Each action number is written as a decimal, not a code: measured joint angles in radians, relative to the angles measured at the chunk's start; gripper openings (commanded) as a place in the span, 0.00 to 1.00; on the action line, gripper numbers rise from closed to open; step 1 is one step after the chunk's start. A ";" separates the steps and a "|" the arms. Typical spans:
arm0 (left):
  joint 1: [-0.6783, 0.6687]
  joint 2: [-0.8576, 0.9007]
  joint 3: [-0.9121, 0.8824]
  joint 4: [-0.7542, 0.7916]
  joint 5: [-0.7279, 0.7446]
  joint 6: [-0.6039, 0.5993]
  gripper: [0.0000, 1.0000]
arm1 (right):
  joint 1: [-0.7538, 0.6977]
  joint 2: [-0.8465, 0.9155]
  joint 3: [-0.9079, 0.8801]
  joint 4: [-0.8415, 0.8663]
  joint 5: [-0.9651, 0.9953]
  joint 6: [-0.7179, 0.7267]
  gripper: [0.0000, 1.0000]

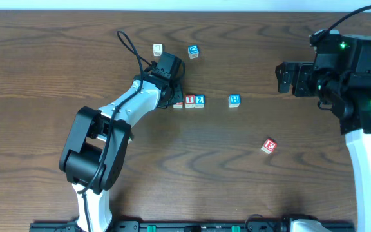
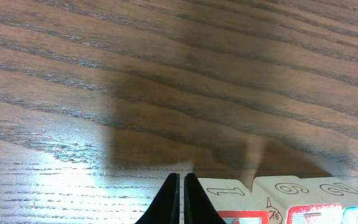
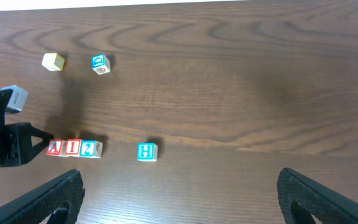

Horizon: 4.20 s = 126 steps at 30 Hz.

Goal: Spell out Ai2

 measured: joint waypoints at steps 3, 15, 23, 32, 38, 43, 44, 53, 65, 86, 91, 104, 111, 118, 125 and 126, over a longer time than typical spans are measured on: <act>0.000 0.000 0.000 0.000 0.003 0.000 0.06 | 0.000 0.000 0.000 0.000 0.000 0.000 0.99; 0.000 0.000 0.000 -0.012 0.003 -0.026 0.06 | 0.000 0.000 0.000 -0.001 0.000 0.000 0.99; 0.000 0.000 0.000 -0.030 0.014 -0.057 0.06 | 0.000 0.000 0.000 -0.002 0.000 0.000 0.99; -0.023 0.000 0.000 -0.031 0.024 -0.079 0.06 | 0.000 0.000 0.000 -0.002 0.000 0.000 0.99; -0.024 0.000 0.000 -0.030 0.016 -0.079 0.06 | 0.000 0.000 0.000 -0.002 -0.012 0.000 0.99; -0.024 0.000 0.000 -0.018 0.002 -0.077 0.06 | 0.000 0.000 0.000 -0.002 -0.018 0.000 0.99; -0.024 0.000 0.000 -0.013 -0.002 -0.076 0.06 | 0.000 0.000 0.000 -0.002 -0.018 0.000 0.99; -0.024 0.000 0.000 0.005 -0.006 -0.074 0.06 | 0.000 0.000 0.000 -0.002 -0.018 0.000 0.99; -0.024 0.000 0.000 0.028 -0.006 -0.071 0.06 | 0.000 0.000 0.000 -0.003 -0.018 0.000 0.99; 0.193 -0.365 0.247 -0.349 -0.167 0.078 0.95 | 0.000 -0.034 0.125 -0.061 -0.018 -0.014 0.99; 0.153 -0.670 0.265 -0.506 -0.196 0.107 0.95 | 0.000 -0.193 0.179 -0.148 -0.019 -0.031 0.99; 0.135 -1.000 0.259 -0.654 -0.272 0.114 0.95 | 0.000 -0.366 0.183 -0.191 -0.019 -0.038 0.99; 0.135 -0.999 0.257 -0.694 -0.273 0.114 0.95 | 0.000 -0.365 0.183 -0.197 -0.019 -0.041 0.99; 0.135 -0.999 0.255 -0.811 -0.299 0.144 0.95 | 0.000 -0.365 0.183 -0.198 -0.019 -0.041 0.99; 0.213 -1.126 0.161 -0.768 -0.362 0.249 0.95 | 0.000 -0.365 0.183 -0.198 -0.019 -0.041 0.99; 0.238 -1.167 0.124 -0.742 -0.363 0.268 0.95 | 0.000 -0.365 0.183 -0.198 -0.018 -0.041 0.99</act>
